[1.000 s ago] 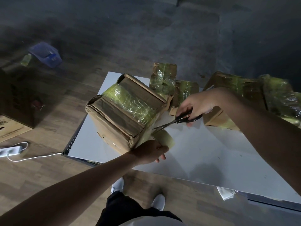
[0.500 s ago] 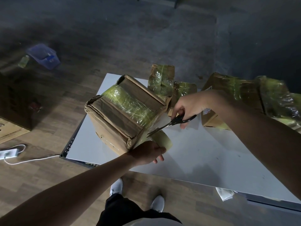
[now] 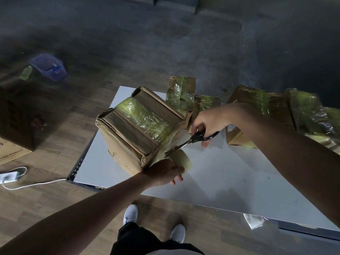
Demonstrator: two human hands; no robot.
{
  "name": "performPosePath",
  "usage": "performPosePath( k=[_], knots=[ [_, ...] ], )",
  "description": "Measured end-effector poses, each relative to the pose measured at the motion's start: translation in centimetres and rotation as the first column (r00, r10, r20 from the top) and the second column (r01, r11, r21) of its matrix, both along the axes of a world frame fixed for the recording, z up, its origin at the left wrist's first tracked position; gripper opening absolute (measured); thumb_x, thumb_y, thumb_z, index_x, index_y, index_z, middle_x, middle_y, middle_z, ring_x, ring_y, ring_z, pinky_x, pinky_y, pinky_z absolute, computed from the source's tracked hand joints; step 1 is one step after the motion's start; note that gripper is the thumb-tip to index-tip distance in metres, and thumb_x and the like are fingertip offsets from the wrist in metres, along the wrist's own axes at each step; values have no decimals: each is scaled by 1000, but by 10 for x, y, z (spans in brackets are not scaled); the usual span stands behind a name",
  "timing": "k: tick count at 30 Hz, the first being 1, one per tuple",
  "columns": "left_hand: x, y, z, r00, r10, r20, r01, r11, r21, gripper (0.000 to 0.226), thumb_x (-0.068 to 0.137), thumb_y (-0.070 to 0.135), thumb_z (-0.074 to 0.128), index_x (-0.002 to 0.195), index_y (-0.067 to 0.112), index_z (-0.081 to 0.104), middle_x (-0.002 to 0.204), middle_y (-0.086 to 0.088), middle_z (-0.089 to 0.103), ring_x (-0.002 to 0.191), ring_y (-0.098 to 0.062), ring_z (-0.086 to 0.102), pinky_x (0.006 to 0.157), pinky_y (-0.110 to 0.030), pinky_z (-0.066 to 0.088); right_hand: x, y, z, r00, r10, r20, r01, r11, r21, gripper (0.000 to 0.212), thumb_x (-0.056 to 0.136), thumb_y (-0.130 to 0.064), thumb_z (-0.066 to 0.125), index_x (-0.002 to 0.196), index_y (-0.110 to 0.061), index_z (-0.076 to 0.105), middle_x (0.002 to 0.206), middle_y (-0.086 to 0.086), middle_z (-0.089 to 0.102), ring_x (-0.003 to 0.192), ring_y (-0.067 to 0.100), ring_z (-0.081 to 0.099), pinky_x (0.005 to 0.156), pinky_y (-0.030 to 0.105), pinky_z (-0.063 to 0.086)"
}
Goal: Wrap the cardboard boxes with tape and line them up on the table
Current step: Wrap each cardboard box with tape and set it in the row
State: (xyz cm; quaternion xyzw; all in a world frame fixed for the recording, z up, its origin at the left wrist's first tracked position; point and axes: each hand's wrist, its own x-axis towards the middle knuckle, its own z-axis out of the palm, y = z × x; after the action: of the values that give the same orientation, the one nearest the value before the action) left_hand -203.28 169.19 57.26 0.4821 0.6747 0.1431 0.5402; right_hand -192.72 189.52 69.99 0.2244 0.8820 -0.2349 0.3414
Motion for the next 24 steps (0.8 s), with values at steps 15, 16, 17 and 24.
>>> performPosePath(
  k=[15, 16, 17, 24],
  knots=[
    [-8, -1, -4, 998, -11, -58, 10, 1000, -10, 48, 99, 45, 42, 72, 22, 75, 77, 5, 73, 77, -6, 65, 66, -19, 41, -7, -2, 11, 998, 55, -5, -55, 998, 25, 42, 60, -53, 85, 93, -37, 65, 70, -22, 62, 64, -2, 56, 49, 12, 39],
    [-9, -1, -4, 996, -33, -79, 33, 999, -4, 48, 98, 45, 42, 69, 24, 73, 72, 8, 72, 72, -3, 63, 64, -18, 40, -5, -2, 11, 999, 46, 9, -47, 998, 39, 43, 61, -51, 86, 96, -38, 64, 77, -21, 63, 72, 1, 57, 54, 17, 43],
    [-9, 0, -6, 993, -66, -97, 65, 998, -5, 48, 98, 45, 41, 66, 25, 72, 68, 10, 70, 66, 0, 61, 63, -17, 39, 0, -2, 10, 999, 30, 35, -32, 998, 50, 43, 63, -48, 86, 98, -39, 63, 83, -20, 62, 77, 4, 58, 58, 21, 44],
    [2, 7, -8, 962, -149, -228, 167, 984, 64, 48, 100, 35, 38, 71, 13, 69, 65, 4, 66, 59, 1, 58, 63, -9, 41, 72, 2, -43, 947, -321, -22, 322, 945, 52, 46, 71, -53, 78, 108, -33, 59, 97, -12, 63, 85, 9, 61, 69, 27, 51]
  ],
)
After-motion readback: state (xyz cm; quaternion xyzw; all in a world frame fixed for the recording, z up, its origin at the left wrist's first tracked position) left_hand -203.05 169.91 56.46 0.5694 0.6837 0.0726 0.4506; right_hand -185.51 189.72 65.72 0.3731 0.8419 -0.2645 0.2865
